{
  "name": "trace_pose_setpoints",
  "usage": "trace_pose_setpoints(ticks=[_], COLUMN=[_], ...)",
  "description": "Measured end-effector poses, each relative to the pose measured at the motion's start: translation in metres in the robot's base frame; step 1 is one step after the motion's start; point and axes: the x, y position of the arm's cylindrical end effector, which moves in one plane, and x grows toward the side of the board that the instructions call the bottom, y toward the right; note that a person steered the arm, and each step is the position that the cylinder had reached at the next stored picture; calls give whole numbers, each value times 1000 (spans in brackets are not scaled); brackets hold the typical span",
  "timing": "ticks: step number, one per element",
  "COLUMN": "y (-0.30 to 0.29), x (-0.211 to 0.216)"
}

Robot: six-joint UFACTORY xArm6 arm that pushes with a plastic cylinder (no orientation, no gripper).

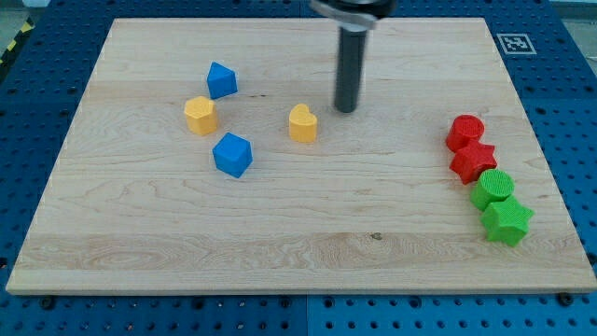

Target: Move the red star slightly left

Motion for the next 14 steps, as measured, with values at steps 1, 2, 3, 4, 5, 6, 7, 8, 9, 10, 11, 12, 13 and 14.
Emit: trace_pose_setpoints(ticks=[1,2,3,4,5,6,7,8,9,10,11,12,13,14], y=[83,165,234,247,210,206,182,143,115,86,68,69,78,67], x=[5,14,41,92,100,107,107,107,95,93,93,84,77,77])
